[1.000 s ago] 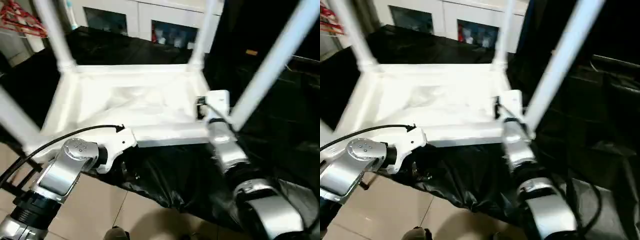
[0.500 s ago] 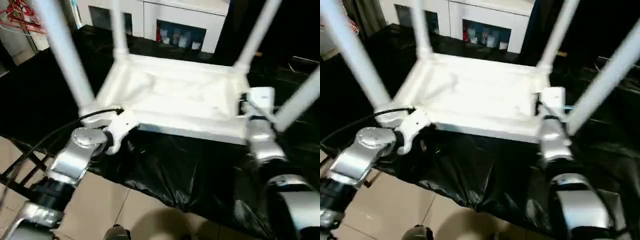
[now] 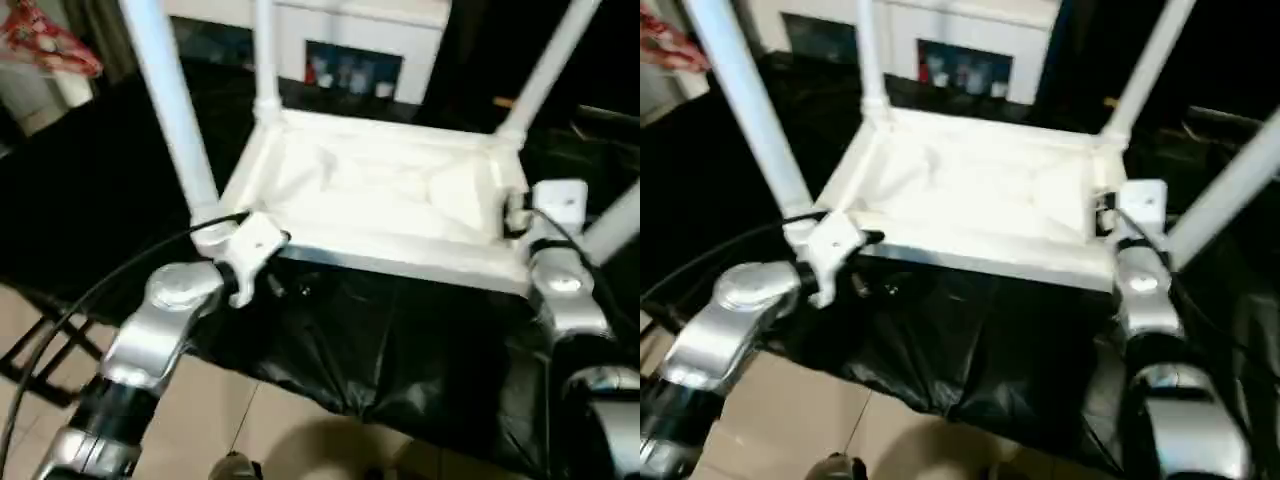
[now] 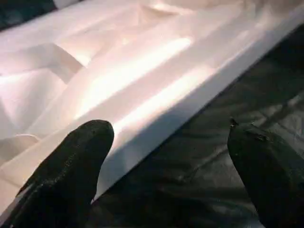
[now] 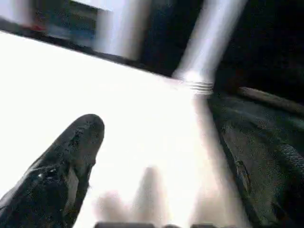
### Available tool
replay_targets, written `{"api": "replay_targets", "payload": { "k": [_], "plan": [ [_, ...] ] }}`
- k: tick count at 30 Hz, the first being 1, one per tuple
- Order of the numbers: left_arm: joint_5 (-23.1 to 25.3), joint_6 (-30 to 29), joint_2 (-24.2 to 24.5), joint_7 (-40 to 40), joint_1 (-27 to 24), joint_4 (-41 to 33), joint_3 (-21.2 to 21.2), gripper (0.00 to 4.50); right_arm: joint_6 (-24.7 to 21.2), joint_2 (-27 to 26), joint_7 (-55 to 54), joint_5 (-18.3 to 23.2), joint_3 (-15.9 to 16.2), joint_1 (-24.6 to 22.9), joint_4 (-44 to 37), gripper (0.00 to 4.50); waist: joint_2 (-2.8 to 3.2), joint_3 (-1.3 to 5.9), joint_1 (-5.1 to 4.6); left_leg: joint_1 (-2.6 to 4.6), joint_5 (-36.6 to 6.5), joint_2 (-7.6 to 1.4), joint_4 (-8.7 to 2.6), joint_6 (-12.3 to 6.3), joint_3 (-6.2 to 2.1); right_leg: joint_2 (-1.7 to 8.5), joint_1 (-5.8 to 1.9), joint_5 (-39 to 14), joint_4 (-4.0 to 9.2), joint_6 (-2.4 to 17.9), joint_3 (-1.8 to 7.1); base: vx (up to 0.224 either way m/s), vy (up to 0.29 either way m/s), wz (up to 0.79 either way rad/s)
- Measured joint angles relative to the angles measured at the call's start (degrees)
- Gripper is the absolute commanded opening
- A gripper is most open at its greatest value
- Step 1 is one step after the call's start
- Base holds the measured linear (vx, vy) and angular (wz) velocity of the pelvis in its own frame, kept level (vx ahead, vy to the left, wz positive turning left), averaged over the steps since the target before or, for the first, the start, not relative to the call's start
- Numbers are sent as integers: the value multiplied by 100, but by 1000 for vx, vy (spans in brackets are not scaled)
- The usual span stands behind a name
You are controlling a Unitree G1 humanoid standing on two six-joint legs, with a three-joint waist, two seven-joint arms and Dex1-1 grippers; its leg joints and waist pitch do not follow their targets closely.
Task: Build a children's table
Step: Rotate leg to tighten, then rotate table base
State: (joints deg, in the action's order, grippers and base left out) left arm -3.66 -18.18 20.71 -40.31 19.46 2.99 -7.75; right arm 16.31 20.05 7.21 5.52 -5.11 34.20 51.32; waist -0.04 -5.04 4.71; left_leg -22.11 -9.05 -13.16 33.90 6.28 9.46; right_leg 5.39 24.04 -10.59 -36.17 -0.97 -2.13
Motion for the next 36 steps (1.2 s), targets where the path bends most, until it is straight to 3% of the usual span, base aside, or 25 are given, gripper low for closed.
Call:
{"api": "replay_targets", "payload": {
  "k": [5,8,17,22,26,29,36],
  "plan": [
    [-85,439,-114,722,-676,-164,692,448,-303,-233,1281,582,562,-802,-1495,450,37,2,27,-1,-1,-32,-7,2,1,-14,1,1,3,2,-16,0,0,0],
    [-161,544,-233,1079,-1033,-238,1167,448,-504,-239,1687,876,603,-1212,-2222,450,37,2,62,-5,-1,-34,-7,2,5,-13,-3,-1,14,0,-15,0,0,0],
    [-150,581,-774,2462,-1395,-638,1913,448,-1387,-57,2160,1430,613,-2421,-3923,450,32,4,68,-10,-2,-33,-22,1,9,-14,-11,-20,42,-35,-11,0,0,0],
    [-183,598,-800,2664,-1098,-424,2102,448,-1892,171,2338,1526,639,-2780,-4554,450,14,11,65,-8,-2,-33,-38,1,7,-17,-7,-25,46,-47,-12,0,0,0],
    [-453,769,-527,2109,-334,282,2012,448,-2821,688,2500,1534,737,-3273,-5031,450,-16,23,160,-14,-1,-30,-37,1,5,-17,-15,-18,65,-71,-7,0,0,0],
    [-554,840,-461,1757,-37,572,1910,448,-3200,816,2507,1534,728,-3407,-5061,450,-10,34,168,-19,-1,-26,-38,1,14,-13,-19,15,102,-59,-2,0,0,0],
    [-579,1093,-222,938,655,1975,1734,448,-3705,937,2412,1535,552,-3524,-5139,450,-18,39,167,-17,-1,-28,-41,0,17,-15,-15,20,102,-52,-2,0,0,0]
  ]
}}
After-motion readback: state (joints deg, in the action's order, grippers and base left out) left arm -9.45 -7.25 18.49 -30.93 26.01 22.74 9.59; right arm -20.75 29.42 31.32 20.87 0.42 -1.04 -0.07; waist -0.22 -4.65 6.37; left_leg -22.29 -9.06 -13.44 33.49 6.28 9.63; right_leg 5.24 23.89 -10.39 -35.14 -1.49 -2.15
